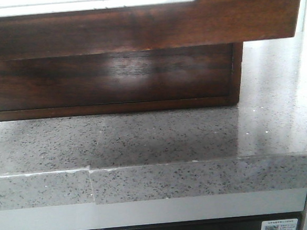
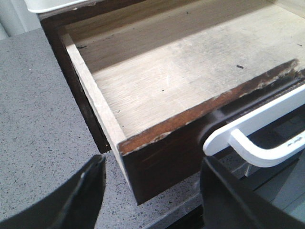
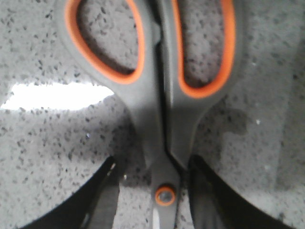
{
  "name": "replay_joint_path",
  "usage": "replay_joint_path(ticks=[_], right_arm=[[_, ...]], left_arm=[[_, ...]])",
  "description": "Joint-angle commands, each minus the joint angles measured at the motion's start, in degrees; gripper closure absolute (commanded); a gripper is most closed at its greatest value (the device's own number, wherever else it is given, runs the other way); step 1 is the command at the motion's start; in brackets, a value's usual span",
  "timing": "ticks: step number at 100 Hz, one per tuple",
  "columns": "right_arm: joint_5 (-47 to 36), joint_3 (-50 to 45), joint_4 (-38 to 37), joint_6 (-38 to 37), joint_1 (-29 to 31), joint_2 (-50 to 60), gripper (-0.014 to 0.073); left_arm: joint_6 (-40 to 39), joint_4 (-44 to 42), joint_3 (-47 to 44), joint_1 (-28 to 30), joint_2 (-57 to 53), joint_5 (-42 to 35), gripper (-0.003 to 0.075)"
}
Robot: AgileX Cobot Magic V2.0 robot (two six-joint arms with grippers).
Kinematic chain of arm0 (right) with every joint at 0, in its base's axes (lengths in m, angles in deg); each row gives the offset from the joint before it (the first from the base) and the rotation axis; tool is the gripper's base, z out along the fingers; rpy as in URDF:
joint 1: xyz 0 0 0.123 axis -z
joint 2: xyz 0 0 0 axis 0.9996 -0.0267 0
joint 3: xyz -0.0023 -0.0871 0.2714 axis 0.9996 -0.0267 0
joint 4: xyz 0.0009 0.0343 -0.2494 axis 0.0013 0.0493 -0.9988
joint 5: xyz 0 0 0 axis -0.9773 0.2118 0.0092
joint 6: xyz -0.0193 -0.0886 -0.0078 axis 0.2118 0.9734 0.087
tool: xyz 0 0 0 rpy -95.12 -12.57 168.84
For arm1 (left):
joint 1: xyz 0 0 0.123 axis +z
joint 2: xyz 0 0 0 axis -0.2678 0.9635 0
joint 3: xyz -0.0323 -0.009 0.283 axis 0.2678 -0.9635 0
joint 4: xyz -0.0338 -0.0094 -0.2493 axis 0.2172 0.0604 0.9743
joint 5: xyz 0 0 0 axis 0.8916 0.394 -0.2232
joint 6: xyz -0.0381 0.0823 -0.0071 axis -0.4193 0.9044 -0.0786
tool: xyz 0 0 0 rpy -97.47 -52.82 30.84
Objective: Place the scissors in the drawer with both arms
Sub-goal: 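Lower the right gripper onto the grey-orange scissors and grasp them, then carry the scissors with the right gripper over the open drawer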
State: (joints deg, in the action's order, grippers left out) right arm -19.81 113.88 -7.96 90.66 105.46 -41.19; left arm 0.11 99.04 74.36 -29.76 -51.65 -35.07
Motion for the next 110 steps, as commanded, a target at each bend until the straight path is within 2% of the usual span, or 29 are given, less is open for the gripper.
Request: replay_joint_path(ticks=[1, 20, 39, 53, 79, 110], right_arm=[[0.19, 1.92, -0.24, 0.85, 0.09, 1.72, 0.0321], [0.59, 2.16, -0.24, 0.85, 0.09, 1.59, 0.0341], [1.64, 2.4, -0.24, 0.85, 0.09, 1.59, 0.053], [1.91, 2.4, -0.24, 0.85, 0.09, 1.59, 0.0616], [2.44, 2.4, -0.13, 0.85, -0.23, 5.39, 0.0625], [0.47, 2.53, 0.09, 0.85, -4.83, 22.25, 0.0625]], left_arm=[[-0.67, 1.09, 1.9, -0.38, 1.02, -4.33, 0.0314], [-0.67, 1.09, 1.9, -0.38, 1.02, -4.33, 0.0314], [-0.67, 1.09, 1.9, -0.38, 1.02, -4.33, 0.0314], [-0.67, 1.09, 1.9, -0.38, 1.02, -4.33, 0.0314], [-0.67, 1.09, 1.9, -0.38, 1.02, -4.33, 0.0314], [-0.67, 1.09, 1.9, -0.38, 1.02, -4.33, 0.0314]])
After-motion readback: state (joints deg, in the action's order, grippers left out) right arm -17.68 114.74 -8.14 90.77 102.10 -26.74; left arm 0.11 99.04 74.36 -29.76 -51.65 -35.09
